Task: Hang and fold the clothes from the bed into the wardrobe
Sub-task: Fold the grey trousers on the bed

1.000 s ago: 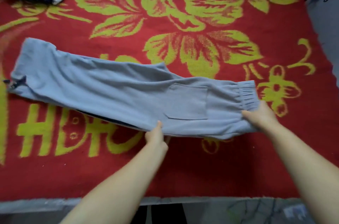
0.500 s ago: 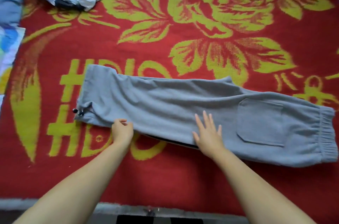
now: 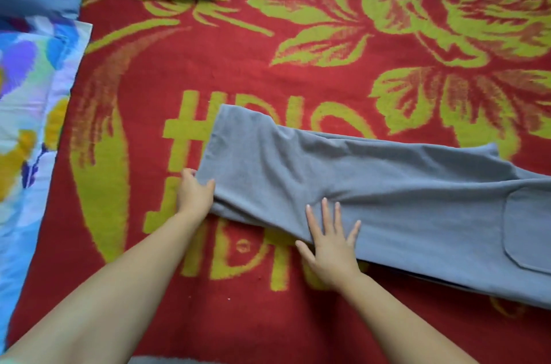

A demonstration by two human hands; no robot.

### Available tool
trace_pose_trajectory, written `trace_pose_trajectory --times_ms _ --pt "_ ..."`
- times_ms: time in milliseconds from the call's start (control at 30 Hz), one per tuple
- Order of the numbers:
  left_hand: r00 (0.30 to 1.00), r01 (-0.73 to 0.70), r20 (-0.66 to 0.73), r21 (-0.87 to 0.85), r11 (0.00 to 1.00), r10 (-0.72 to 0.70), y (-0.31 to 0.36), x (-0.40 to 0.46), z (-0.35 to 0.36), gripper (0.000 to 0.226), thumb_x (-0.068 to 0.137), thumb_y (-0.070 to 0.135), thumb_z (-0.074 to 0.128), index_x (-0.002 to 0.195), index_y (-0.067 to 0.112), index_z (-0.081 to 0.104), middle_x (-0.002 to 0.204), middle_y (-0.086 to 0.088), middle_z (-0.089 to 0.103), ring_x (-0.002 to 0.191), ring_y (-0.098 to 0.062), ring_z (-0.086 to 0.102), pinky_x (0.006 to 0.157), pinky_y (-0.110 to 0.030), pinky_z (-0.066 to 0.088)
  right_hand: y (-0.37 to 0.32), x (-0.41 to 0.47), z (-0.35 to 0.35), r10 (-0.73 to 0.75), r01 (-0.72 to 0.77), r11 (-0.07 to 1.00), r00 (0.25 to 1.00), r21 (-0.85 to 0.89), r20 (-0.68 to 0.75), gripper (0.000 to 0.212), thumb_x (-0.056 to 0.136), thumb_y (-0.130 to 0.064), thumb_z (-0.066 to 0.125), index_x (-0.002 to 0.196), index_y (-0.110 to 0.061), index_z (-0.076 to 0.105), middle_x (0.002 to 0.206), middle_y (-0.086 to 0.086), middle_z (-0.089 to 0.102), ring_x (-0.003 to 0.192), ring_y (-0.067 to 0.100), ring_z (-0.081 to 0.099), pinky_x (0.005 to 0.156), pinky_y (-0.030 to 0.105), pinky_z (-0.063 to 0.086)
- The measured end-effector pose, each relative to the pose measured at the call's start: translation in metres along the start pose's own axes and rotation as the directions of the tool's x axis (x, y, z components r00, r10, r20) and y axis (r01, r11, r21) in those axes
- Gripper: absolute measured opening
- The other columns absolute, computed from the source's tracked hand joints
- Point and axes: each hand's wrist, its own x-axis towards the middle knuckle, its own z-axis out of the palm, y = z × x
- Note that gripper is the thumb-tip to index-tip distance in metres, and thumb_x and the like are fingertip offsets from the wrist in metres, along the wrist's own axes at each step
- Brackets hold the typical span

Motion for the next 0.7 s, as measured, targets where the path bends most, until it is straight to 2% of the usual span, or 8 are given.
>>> trace_pose_trajectory --times_ms 100,167,300,367,433,500,633,700 --pt "0.973 -0.201 0.083 -0.172 0.964 0.217 -0.009 0.013 -0.032 0.004 0.092 0.01 0.059 0.091 0.006 0.059 0.085 -0.012 0.062 0.081 -0.025 0.058 0.068 -0.032 0.038 -0.022 0.007 -0.002 -0.032 0.033 0.998 0.999 -0.059 0.015 0.072 0.098 -0.037 0.037 0.149 -0.04 -0.013 0.153 0.002 -0.034 0.14 0.03 -0.032 0.106 0.07 -0.007" --pt "0.941 -0.322 0.029 -0.229 0.919 0.337 -0.016 0.011 -0.05 0.015 0.092 0.009 0.059 0.078 0.015 0.054 0.069 -0.003 0.054 0.064 -0.015 0.049 0.061 -0.028 0.036 -0.03 0.01 -0.01 -0.066 0.065 0.996 0.998 -0.065 -0.013 0.07 0.097 -0.024 0.038 0.151 -0.041 -0.003 0.157 0.001 -0.025 0.142 0.028 -0.028 0.109 0.066 -0.006" --pt "0.963 -0.171 0.225 0.086 0.981 0.148 -0.058 0.009 -0.049 0.018 0.087 0.015 0.063 0.076 0.011 0.05 0.065 -0.004 0.053 0.067 -0.025 0.051 0.056 -0.033 0.031 -0.033 0.006 -0.021 -0.105 0.117 0.989 0.987 -0.093 0.123 0.068 0.092 -0.025 0.04 0.151 -0.041 0.011 0.159 0.002 -0.022 0.145 0.029 -0.023 0.111 0.061 -0.01" --pt "0.942 -0.044 0.333 0.189 0.981 -0.022 -0.06 0.015 -0.047 0.017 0.085 0.018 0.063 0.079 0.014 0.048 0.069 -0.001 0.055 0.071 -0.024 0.054 0.055 -0.031 0.033 -0.04 0.006 -0.041 -0.172 0.175 0.984 0.981 -0.031 0.084 0.054 0.087 -0.023 0.044 0.14 -0.033 0.045 0.161 0.007 0.009 0.148 0.032 0.004 0.114 0.058 -0.004" --pt "0.956 -0.018 0.295 0.012 1.0 0.013 -0.038 0.032 -0.041 0.021 0.086 0.022 0.065 0.096 0.015 0.049 0.079 0.002 0.058 0.075 -0.021 0.057 0.061 -0.03 0.039 -0.041 0.018 -0.061 -0.26 0.269 0.963 0.948 0.027 -0.182 0.033 0.078 -0.018 0.052 0.103 -0.02 0.072 0.136 0.013 0.055 0.126 0.034 0.052 0.11 0.061 0.025" --pt "0.963 -0.016 0.261 -0.212 0.977 0.073 -0.007 0.051 -0.035 0.024 0.089 0.029 0.065 0.101 0.018 0.048 0.083 0.004 0.059 0.075 -0.014 0.058 0.063 -0.028 0.044 -0.038 0.038 -0.085 -0.172 0.234 0.965 0.908 0.123 -0.381 0.033 0.075 -0.01 0.057 0.105 -0.011 0.072 0.13 0.015 0.059 0.107 0.033 0.064 0.089 0.052 0.052" --pt "0.875 0.185 0.482 -0.427 0.885 0.05 0.04 0.076 -0.022 0.025 0.093 0.041 0.057 0.092 0.017 0.063 0.094 -0.001 0.069 0.083 -0.015 0.065 0.071 -0.028 0.052 -0.019 0.094 -0.121 0.102 -0.055 0.982 0.96 0.183 -0.26 0.065 0.094 -0.019 0.051 0.152 -0.026 0.023 0.16 0.0 0.012 0.117 0.026 0.053 0.069 0.035 0.049" --pt "0.871 0.156 0.488 -0.383 0.911 0.055 0.047 0.082 -0.02 0.025 0.094 0.04 0.055 0.096 0.016 0.064 0.096 -0.001 0.068 0.083 -0.013 0.063 0.068 -0.024 0.048 -0.011 0.118 -0.134 0.108 -0.093 0.991 0.981 0.101 -0.158 0.052 0.096 -0.022 0.048 0.145 -0.023 0.032 0.151 0.006 0.027 0.113 0.029 0.054 0.069 0.036 0.045"
